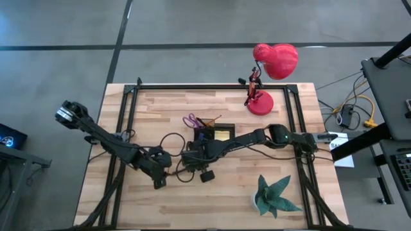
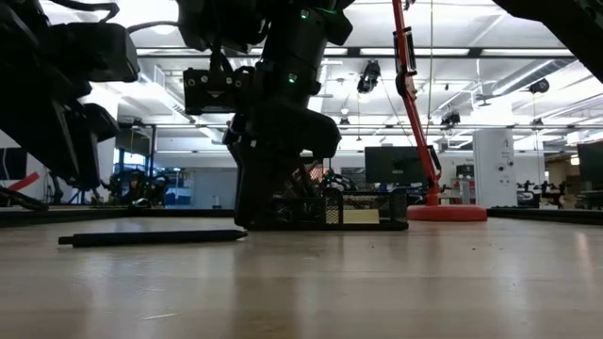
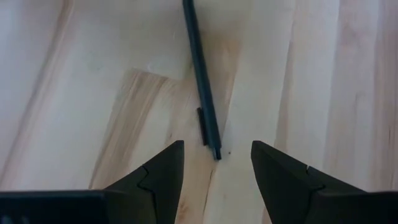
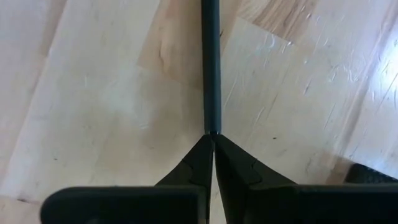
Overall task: Pick and place office supplies into organizer
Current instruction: Put the black pen into the black desk organizer
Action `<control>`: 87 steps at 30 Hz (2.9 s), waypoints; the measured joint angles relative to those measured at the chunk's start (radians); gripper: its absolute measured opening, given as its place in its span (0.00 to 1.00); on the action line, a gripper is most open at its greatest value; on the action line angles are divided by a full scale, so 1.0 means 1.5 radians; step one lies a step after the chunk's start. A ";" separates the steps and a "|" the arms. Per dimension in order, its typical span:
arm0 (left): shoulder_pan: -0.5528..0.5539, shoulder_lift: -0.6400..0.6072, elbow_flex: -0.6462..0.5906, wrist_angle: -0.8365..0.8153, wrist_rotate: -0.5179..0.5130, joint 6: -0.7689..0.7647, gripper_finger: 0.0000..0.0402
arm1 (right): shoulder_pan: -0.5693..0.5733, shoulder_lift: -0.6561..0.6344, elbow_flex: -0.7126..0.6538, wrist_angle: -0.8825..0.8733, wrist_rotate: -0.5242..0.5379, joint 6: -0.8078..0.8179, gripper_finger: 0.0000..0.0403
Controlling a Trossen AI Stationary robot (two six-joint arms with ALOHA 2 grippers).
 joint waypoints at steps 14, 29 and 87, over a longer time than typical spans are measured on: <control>-0.001 0.116 0.002 0.045 0.006 0.062 0.43 | 0.000 0.001 -0.001 0.003 0.022 0.004 0.02; 0.000 0.123 0.001 0.074 0.022 0.057 0.43 | 0.001 0.001 -0.001 0.000 0.037 0.018 0.02; 0.031 0.011 0.263 -0.452 -0.177 0.203 0.05 | 0.028 -0.184 0.006 -0.100 0.635 0.356 0.02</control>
